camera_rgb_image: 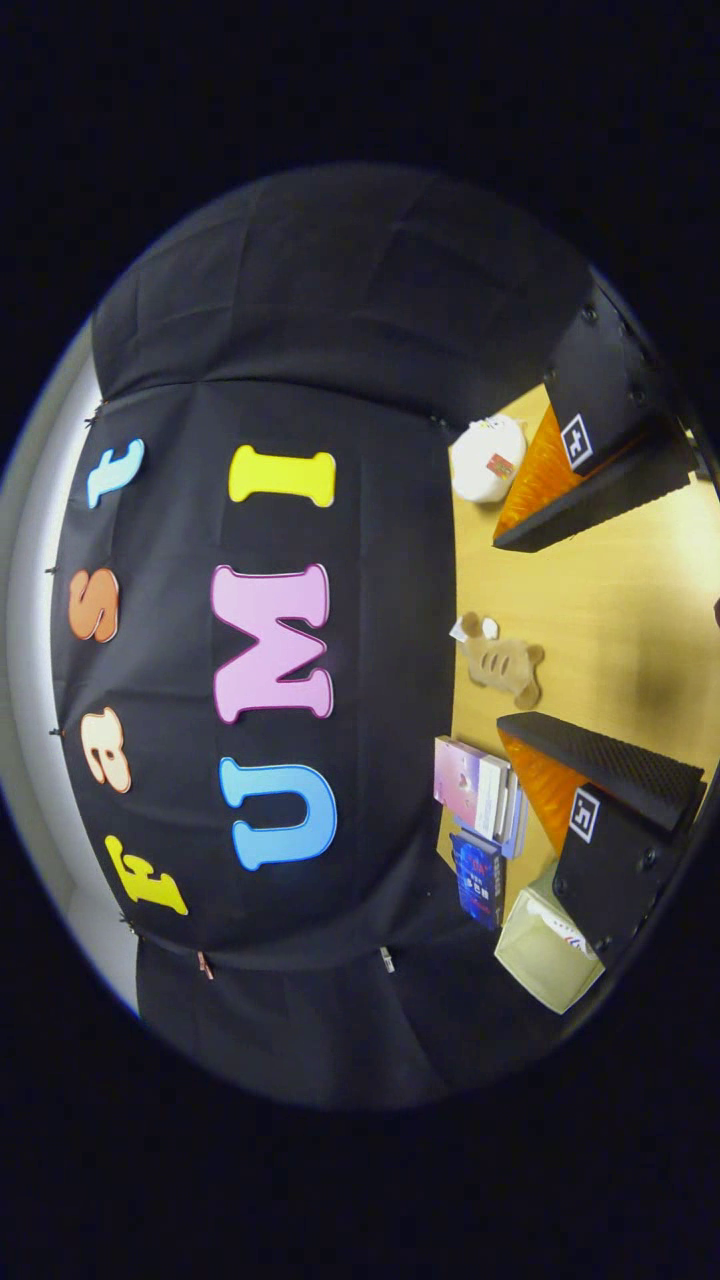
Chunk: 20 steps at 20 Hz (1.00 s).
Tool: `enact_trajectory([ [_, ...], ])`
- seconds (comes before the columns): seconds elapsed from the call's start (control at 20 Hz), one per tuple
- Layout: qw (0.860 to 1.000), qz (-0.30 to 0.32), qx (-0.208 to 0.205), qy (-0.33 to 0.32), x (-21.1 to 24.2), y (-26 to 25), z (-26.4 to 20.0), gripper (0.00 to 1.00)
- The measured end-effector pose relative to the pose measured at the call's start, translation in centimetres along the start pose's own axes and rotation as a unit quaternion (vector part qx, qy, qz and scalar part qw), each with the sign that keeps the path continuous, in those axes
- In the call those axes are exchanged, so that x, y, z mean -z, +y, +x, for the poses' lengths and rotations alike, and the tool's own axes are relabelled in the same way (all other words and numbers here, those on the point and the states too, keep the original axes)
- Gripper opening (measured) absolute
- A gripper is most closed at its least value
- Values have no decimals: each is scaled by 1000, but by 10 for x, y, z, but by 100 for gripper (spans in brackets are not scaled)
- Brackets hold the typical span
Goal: Open the storage box then place both shoes into the box .Put the left shoe in first, then the right shoe, with the right side of both shoes facing outward in a uniform manner.
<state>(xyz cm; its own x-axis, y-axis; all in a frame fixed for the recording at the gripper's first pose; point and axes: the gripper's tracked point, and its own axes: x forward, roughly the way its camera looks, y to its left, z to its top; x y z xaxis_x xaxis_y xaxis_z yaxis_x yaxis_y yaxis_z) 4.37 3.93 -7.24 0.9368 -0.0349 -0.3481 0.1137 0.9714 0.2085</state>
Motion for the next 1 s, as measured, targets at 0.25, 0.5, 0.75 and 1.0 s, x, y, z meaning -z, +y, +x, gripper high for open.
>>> enact_trajectory([
  [0.25, 997, -22, 48, -58, -25, -30, -26, 98],
  [0.5, 996, -41, 30, -79, -30, -38, -39, 98],
  [0.75, 995, -60, -5, -80, -25, -42, -42, 98],
  [1.0, 995, -50, -27, -81, -21, -42, -39, 98],
])
